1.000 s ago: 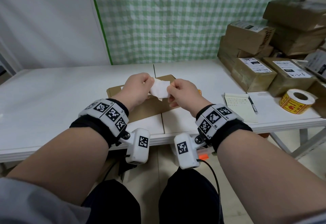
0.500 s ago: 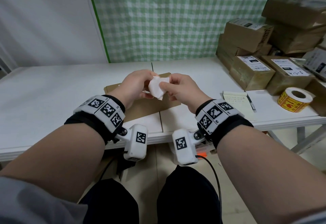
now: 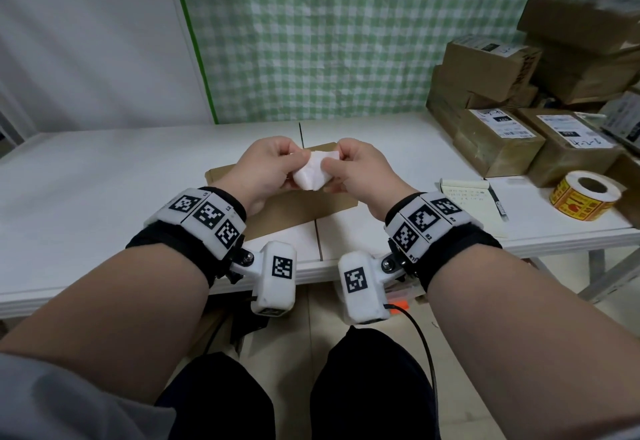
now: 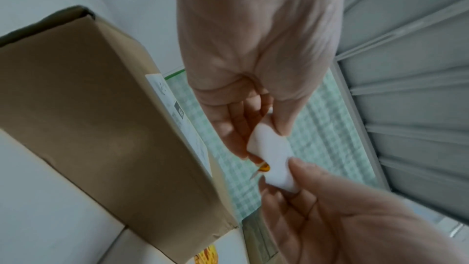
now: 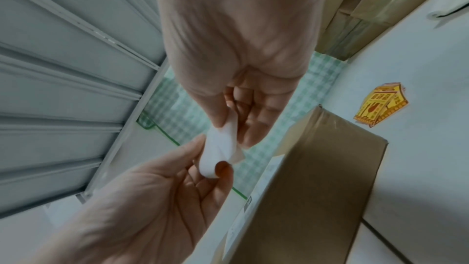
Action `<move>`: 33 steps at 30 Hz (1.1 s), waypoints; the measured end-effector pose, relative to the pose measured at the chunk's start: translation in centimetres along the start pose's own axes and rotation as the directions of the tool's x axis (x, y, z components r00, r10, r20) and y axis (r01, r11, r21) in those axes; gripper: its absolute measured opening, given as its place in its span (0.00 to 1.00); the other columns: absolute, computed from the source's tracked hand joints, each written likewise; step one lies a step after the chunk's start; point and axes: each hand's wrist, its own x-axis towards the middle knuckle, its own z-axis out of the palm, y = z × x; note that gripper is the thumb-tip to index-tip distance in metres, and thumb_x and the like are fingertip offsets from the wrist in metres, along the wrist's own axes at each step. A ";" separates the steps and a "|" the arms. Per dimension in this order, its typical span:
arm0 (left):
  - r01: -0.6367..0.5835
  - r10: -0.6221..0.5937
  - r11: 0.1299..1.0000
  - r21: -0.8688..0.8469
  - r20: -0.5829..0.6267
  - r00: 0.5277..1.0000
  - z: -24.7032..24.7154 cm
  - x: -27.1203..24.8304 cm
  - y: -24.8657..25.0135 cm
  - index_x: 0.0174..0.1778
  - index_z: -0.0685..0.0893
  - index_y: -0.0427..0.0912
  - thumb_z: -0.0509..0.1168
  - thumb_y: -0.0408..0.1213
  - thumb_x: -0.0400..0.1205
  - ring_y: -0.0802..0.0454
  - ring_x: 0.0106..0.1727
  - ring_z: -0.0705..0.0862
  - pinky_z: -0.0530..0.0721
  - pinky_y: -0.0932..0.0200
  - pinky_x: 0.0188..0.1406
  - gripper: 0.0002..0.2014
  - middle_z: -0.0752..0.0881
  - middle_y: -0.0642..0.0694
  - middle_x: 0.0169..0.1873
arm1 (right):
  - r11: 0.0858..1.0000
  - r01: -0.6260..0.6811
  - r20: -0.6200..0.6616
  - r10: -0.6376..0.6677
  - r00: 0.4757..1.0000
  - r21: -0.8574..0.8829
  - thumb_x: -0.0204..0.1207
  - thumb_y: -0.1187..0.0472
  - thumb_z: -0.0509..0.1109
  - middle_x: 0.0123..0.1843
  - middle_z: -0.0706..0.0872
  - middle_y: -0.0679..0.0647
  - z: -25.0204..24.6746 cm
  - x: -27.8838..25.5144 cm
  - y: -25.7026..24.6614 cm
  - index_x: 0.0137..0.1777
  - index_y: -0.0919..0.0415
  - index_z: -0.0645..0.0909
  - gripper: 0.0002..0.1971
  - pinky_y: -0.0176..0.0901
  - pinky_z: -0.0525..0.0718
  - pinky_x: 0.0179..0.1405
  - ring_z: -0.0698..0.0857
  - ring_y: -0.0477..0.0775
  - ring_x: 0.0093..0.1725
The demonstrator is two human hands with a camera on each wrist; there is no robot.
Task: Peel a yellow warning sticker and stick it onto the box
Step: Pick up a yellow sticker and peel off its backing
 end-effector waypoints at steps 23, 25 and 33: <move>0.023 -0.019 0.998 -0.058 0.072 0.997 -0.6 -0.5 0.6 0.43 0.84 0.44 0.58 0.27 0.80 0.52 0.42 0.84 0.86 0.61 0.38 0.11 0.85 0.45 0.43 | 0.999 0.030 -0.007 -0.030 1.000 0.019 0.73 0.61 0.71 0.37 0.82 0.54 0.2 -0.2 -0.1 0.30 0.57 0.75 0.12 0.41 0.82 0.34 0.82 0.55 0.39; 0.052 -0.044 0.995 -0.083 0.099 0.994 -0.7 -0.6 0.8 0.44 0.86 0.44 0.60 0.28 0.80 0.50 0.45 0.85 0.86 0.57 0.46 0.11 0.87 0.43 0.45 | 0.999 0.036 -0.013 -0.036 0.999 -0.014 0.72 0.61 0.72 0.38 0.82 0.55 0.2 -0.2 -0.1 0.30 0.57 0.75 0.11 0.45 0.83 0.38 0.82 0.55 0.39; 0.013 -0.015 1.000 0.019 0.111 0.994 -0.5 -0.7 0.8 0.41 0.85 0.41 0.72 0.31 0.75 0.54 0.39 0.87 0.86 0.66 0.38 0.03 0.87 0.44 0.39 | 0.990 0.079 -0.023 -0.083 0.996 -0.121 0.68 0.57 0.76 0.31 0.79 0.53 0.0 -0.4 -0.1 0.26 0.54 0.72 0.15 0.48 0.76 0.39 0.77 0.55 0.36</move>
